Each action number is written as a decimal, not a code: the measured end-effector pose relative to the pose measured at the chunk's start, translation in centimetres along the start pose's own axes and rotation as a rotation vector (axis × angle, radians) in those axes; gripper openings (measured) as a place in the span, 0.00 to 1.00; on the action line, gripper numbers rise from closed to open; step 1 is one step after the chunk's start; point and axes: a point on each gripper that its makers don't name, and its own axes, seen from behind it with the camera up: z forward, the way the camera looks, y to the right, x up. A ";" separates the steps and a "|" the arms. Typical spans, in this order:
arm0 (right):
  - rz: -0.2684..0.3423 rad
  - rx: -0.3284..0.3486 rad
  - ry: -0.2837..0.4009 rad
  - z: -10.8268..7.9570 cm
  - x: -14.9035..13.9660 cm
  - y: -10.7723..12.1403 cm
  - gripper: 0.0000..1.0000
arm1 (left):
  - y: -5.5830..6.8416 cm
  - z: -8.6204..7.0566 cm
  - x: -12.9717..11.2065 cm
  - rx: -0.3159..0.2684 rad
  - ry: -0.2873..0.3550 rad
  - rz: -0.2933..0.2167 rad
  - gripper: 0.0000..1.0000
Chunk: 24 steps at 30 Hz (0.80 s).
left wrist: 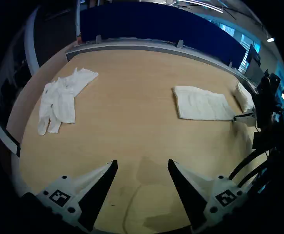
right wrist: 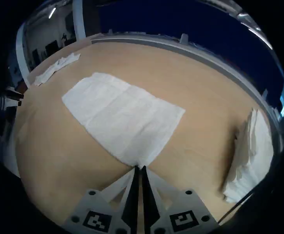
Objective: Fold towel
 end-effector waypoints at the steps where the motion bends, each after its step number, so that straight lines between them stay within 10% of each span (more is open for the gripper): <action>1: -0.001 0.000 0.006 -0.2 0.4 0.0 0.05 | 0.0 -0.1 0.0 -0.001 0.000 0.000 0.95; 24: -0.195 0.036 0.100 -3.3 11.8 -2.6 0.05 | -0.9 -1.3 0.6 -0.018 0.036 -0.020 0.96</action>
